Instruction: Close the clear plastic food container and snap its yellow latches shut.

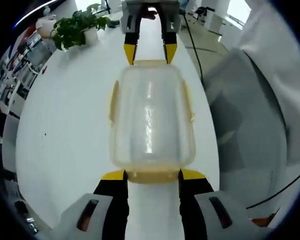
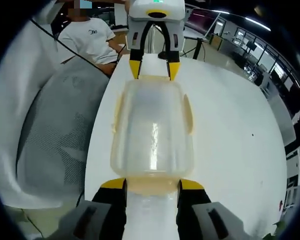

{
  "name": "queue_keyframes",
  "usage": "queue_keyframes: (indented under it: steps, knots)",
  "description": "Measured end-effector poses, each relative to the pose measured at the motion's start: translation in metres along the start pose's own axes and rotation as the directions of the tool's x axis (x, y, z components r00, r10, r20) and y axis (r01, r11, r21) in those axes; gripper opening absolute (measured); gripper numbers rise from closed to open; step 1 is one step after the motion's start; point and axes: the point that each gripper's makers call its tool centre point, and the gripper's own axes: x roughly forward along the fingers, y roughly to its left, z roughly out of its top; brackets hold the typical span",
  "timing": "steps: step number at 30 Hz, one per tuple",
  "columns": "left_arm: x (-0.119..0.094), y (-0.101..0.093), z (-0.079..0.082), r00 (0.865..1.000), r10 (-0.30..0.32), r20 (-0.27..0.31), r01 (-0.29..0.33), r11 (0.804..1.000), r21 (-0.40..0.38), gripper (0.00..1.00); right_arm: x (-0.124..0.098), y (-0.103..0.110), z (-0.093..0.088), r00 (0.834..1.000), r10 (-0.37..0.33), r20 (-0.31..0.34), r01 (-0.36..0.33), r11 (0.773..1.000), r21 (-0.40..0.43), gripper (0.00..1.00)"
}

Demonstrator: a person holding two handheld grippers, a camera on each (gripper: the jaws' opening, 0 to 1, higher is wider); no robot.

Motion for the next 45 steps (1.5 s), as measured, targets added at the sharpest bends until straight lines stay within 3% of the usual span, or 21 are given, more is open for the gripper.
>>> queue_keyframes:
  steps: [20,33,45]
  knots:
    - [0.041,0.011,0.032,1.000,0.009,-0.026,-0.009,1.000,0.020,0.37,0.001,-0.006,-0.048,0.999,-0.013,-0.035,0.013,1.000,0.002,0.37]
    - [0.059,0.013,0.034,0.999,-0.004,-0.045,0.006,1.000,0.026,0.37,0.010,-0.008,-0.064,0.999,-0.002,-0.046,0.003,1.000,0.009,0.37]
    - [0.064,0.013,0.032,0.999,-0.013,-0.048,0.014,0.999,0.031,0.37,0.016,-0.007,-0.067,0.999,-0.002,-0.042,0.003,1.000,0.011,0.37]
